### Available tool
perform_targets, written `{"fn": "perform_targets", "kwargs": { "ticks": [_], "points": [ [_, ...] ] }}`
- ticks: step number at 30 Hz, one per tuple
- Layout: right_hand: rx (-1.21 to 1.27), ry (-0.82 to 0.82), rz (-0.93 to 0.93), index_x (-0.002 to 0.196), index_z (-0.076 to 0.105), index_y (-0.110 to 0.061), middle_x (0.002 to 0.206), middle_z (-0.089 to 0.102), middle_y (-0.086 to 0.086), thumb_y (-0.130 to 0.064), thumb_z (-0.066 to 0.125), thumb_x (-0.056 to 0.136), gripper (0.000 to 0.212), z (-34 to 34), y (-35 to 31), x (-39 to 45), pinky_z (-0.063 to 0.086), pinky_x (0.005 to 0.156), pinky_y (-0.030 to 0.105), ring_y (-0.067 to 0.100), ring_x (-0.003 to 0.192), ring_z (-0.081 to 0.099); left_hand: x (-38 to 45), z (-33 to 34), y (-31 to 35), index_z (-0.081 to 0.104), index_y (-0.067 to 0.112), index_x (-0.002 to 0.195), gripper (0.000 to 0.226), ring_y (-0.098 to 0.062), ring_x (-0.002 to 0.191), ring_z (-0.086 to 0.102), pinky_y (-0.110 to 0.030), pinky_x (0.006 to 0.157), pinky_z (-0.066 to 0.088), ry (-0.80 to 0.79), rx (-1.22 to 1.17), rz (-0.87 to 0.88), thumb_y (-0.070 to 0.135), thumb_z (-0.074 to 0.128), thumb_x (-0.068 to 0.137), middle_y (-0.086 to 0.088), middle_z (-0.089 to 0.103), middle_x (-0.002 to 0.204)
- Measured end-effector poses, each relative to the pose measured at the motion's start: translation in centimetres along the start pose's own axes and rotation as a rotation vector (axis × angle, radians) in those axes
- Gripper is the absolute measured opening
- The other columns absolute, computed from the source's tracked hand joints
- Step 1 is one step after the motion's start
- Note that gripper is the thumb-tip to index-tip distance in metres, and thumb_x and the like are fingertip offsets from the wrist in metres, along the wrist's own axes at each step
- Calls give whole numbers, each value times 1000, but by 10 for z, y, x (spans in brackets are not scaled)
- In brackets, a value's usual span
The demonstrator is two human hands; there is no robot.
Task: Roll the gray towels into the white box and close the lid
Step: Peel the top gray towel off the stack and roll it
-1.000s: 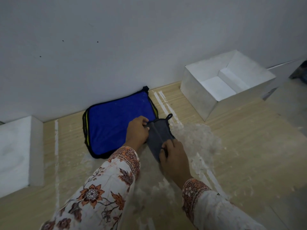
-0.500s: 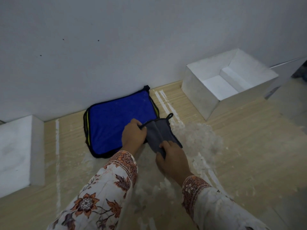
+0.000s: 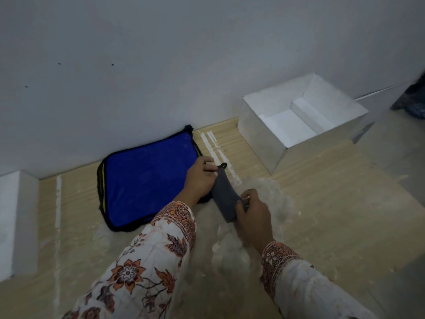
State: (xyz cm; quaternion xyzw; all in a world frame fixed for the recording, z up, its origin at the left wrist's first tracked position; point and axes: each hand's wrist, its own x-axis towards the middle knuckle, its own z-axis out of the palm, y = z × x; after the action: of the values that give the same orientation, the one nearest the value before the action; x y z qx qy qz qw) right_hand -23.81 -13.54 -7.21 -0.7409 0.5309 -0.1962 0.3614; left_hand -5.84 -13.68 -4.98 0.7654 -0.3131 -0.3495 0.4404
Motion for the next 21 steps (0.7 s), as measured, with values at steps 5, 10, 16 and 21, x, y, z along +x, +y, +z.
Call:
{"fn": "perform_targets", "kwargs": {
  "ticks": [5,10,16,21],
  "points": [
    [-145,-1,-35,90,48,-17,90,46,0,-21,56,87,9,2,-3,7,36,62,27,18,80,45,-9,-4,-17,57,18,101,26,-13,80,58,-24,68,45,226,285,20,21,72,81,3,60,85],
    [-121,-56,-67,101,52,-19,97,52,2,-34,58,92,18,6,-7,15,41,69,27,19,90,49,-14,-3,-19,49,15,65,47,-21,58,51,-28,50,36,200,550,-90,55,60,84,0,46,57],
    [-158,-139,-33,129,49,-14,118,55,7,-31,63,89,46,8,-6,19,47,85,33,24,110,50,-11,7,-15,59,12,101,43,-25,91,59,-32,67,47,166,514,-137,49,68,82,-6,62,93],
    [-264,-202,-57,124,53,-13,119,51,11,-25,64,87,41,9,-12,26,45,87,31,27,111,48,-18,14,-14,57,10,115,48,-26,102,59,-35,81,52,239,432,-115,38,73,80,-10,62,112]
  ]
}}
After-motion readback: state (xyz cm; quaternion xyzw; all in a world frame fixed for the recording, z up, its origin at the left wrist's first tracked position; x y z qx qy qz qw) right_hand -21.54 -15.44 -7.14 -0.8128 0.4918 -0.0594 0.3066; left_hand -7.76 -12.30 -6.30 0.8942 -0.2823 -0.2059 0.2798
